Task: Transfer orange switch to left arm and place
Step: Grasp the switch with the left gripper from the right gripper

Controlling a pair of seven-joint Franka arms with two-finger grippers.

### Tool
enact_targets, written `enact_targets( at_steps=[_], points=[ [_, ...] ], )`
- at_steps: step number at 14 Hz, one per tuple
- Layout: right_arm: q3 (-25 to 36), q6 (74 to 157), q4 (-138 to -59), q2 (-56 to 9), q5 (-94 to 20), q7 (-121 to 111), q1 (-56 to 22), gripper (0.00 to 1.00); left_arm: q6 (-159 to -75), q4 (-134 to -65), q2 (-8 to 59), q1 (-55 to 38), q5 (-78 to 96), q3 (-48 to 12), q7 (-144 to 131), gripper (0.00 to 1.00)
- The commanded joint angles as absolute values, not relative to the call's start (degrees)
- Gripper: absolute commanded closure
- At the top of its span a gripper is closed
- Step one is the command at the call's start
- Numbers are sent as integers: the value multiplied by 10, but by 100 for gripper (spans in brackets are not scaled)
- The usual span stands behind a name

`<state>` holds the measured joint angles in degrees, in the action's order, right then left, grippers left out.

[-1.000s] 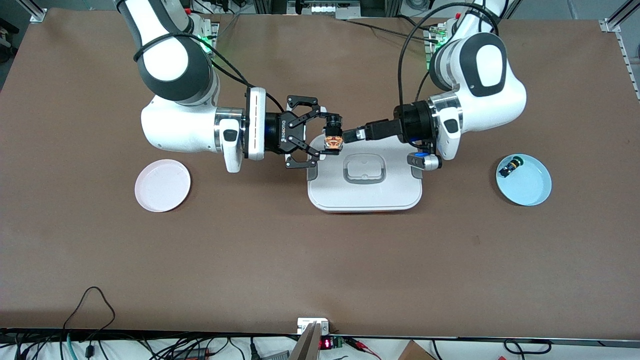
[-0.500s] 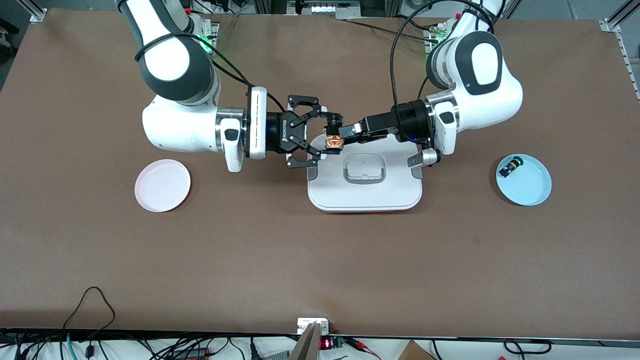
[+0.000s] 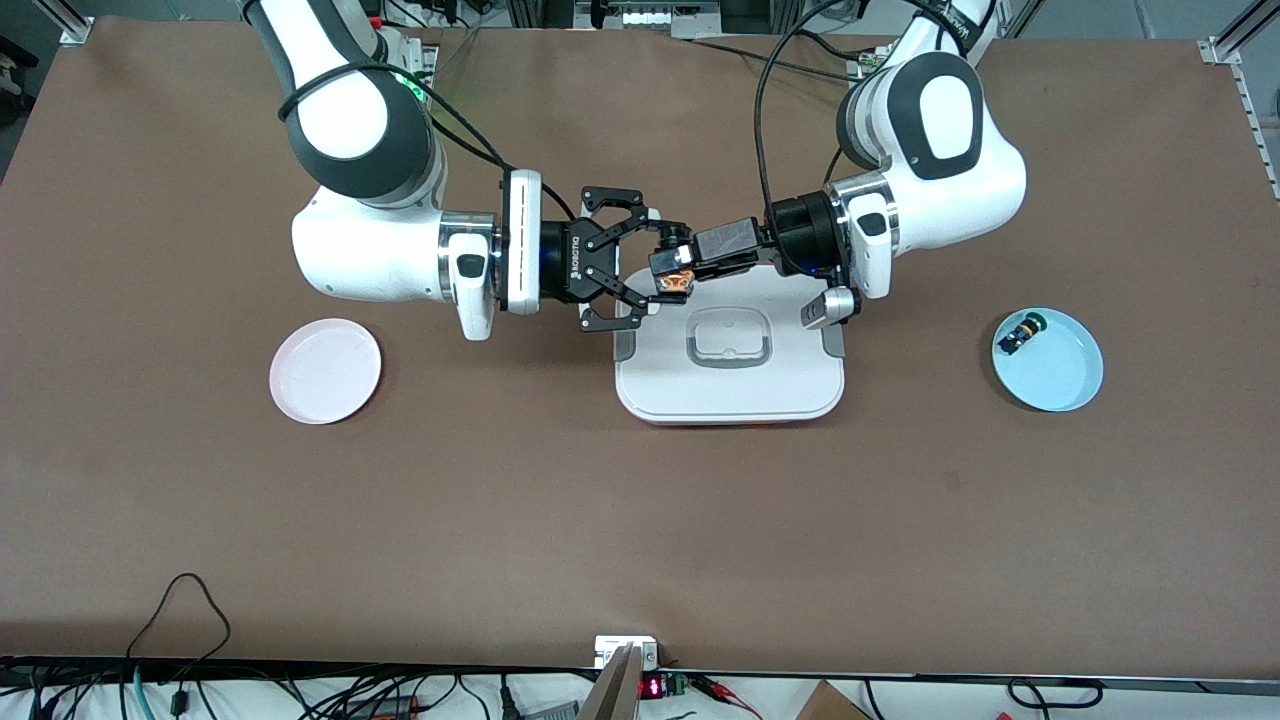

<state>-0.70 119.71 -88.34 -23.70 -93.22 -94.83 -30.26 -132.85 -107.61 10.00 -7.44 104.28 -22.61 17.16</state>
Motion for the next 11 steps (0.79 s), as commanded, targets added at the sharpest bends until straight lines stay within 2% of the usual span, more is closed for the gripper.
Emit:
enact_targets(
  at_steps=[1,2,4,5,6,7,8,9,10,11],
  points=[
    [-4,1201,-872,-243,-947,-957,-309,79,-1337,-1084,90,-76,1059,-228,187,57],
    [-4,1201,-872,-243,-947,-957,-309,79,-1336,-1084,90,-75,1059,-228,186,67],
    [-4,1201,-873,-243,-947,-958,-309,77,-1336,-1084,89,-74,1058,-228,187,96],
    [-4,1201,-874,-243,-947,-960,-309,76,-1336,-1084,89,-74,1058,-228,187,100],
    [-4,1200,-875,-243,-947,-961,-309,73,-1336,-1084,88,-73,1058,-227,186,100],
    [-4,1200,-875,-243,-948,-960,-308,64,-1336,-1084,88,-72,1057,-227,185,100],
    [-4,1200,-875,-243,-947,-962,-309,60,-1336,-1084,88,-69,1056,-226,183,100],
    [-4,1201,-875,-243,-948,-962,-309,39,-1335,-1084,88,-69,1056,-225,182,100],
    [-3,1200,-876,-242,-948,-962,-308,2,-1334,-1084,87,-68,1056,-224,182,100],
    [-2,1198,-876,-241,-949,-961,-308,0,-1332,-1085,87,-66,1056,-222,182,100]
  ],
)
